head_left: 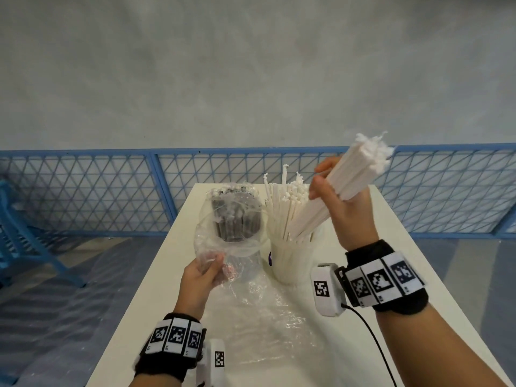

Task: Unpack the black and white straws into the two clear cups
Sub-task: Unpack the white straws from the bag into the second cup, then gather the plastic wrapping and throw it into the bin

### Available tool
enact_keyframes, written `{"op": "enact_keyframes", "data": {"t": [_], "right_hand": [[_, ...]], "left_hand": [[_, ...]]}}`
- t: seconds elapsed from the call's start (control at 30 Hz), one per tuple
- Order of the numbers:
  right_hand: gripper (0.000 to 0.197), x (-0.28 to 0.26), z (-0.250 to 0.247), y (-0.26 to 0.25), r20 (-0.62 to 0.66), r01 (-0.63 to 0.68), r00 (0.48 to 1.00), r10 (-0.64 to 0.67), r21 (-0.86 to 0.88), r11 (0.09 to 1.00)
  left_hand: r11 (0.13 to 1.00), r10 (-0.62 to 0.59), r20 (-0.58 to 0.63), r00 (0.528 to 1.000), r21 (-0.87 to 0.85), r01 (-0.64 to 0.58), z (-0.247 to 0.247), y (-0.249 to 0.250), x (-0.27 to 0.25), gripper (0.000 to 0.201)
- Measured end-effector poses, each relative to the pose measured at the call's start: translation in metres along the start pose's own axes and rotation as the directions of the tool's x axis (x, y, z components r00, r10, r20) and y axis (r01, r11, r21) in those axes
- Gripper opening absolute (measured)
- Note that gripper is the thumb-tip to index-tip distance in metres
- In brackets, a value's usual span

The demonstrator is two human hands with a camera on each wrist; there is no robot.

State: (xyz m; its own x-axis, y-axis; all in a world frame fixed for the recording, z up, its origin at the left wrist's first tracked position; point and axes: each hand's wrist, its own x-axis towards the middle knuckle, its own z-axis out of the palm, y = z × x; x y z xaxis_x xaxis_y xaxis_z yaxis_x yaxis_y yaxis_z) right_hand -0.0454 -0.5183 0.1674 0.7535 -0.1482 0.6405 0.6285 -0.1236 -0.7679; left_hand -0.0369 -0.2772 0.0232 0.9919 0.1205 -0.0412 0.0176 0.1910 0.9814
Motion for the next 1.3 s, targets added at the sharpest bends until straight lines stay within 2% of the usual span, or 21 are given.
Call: {"op": "enact_keyframes", "data": {"t": [0.1, 0.17, 0.23, 0.37, 0.47, 0.6, 0.73, 0.8, 0.93, 1.03, 1.07, 1.17, 1.23, 1.3], "right_hand": [[0.012, -0.003, 0.011, 0.009, 0.122, -0.048, 0.991, 0.059, -0.092, 0.995], [0.012, -0.005, 0.014, 0.019, 0.117, -0.079, 0.989, 0.094, -0.125, 0.989], [0.002, -0.007, 0.017, 0.028, 0.04, -0.104, 0.993, 0.107, -0.083, 0.991], [0.019, -0.005, 0.018, 0.032, -0.229, -0.103, 0.968, 0.1, -0.001, 0.995], [0.025, -0.001, 0.018, 0.026, -0.29, -0.05, 0.956, 0.051, 0.01, 0.999], [0.021, 0.001, 0.018, 0.026, -0.203, -0.031, 0.979, 0.025, -0.027, 0.999], [0.016, -0.003, 0.019, 0.047, -0.075, -0.116, 0.991, 0.108, -0.106, 0.988], [0.012, -0.008, 0.019, 0.062, -0.062, -0.176, 0.983, 0.17, -0.105, 0.979], [0.012, -0.018, 0.024, 0.087, -0.032, -0.295, 0.956, 0.293, -0.122, 0.948], [0.009, -0.018, 0.028, 0.096, -0.008, -0.329, 0.943, 0.334, -0.193, 0.924], [0.011, -0.016, 0.03, 0.097, 0.017, -0.335, 0.937, 0.348, -0.23, 0.914], [0.012, -0.012, 0.032, 0.103, 0.09, -0.347, 0.91, 0.405, -0.372, 0.861], [0.011, -0.01, 0.034, 0.102, 0.095, -0.355, 0.899, 0.427, -0.412, 0.839], [0.029, -0.012, 0.034, 0.093, 0.04, -0.348, 0.918, 0.395, -0.401, 0.847]], "left_hand": [[1.0, -0.005, 0.006, 1.0, -0.021, 0.005, 0.003, 0.001, 0.0, 0.007], [1.0, -0.009, 0.016, 1.0, -0.023, 0.009, 0.004, 0.001, -0.001, 0.008], [0.999, -0.01, 0.023, 1.0, -0.03, 0.011, 0.004, 0.002, -0.003, 0.008], [0.999, -0.014, 0.029, 0.999, -0.033, 0.015, 0.002, 0.002, -0.006, 0.009], [1.0, -0.009, 0.03, 1.0, -0.024, 0.01, 0.0, 0.002, -0.006, 0.009], [0.999, -0.013, 0.039, 0.999, -0.03, 0.014, 0.003, 0.002, -0.001, 0.008], [0.999, -0.011, 0.059, 0.998, -0.048, 0.014, 0.008, 0.001, 0.003, 0.007], [0.998, -0.006, 0.067, 0.998, -0.058, 0.01, 0.011, 0.0, 0.005, 0.008], [0.997, -0.005, 0.086, 0.996, -0.071, 0.011, 0.012, -0.003, 0.008, 0.024], [0.997, -0.009, 0.087, 0.996, -0.07, 0.015, 0.01, -0.006, 0.009, 0.065], [0.997, -0.003, 0.084, 0.996, -0.075, 0.009, 0.009, -0.007, 0.009, 0.072], [0.994, 0.022, 0.08, 0.997, -0.113, -0.013, 0.009, -0.007, 0.008, 0.076], [0.989, 0.055, 0.077, 0.996, -0.143, -0.043, 0.008, -0.005, 0.005, 0.075], [0.98, 0.071, 0.062, 0.996, -0.191, -0.058, 0.006, -0.001, 0.001, 0.071]]}}
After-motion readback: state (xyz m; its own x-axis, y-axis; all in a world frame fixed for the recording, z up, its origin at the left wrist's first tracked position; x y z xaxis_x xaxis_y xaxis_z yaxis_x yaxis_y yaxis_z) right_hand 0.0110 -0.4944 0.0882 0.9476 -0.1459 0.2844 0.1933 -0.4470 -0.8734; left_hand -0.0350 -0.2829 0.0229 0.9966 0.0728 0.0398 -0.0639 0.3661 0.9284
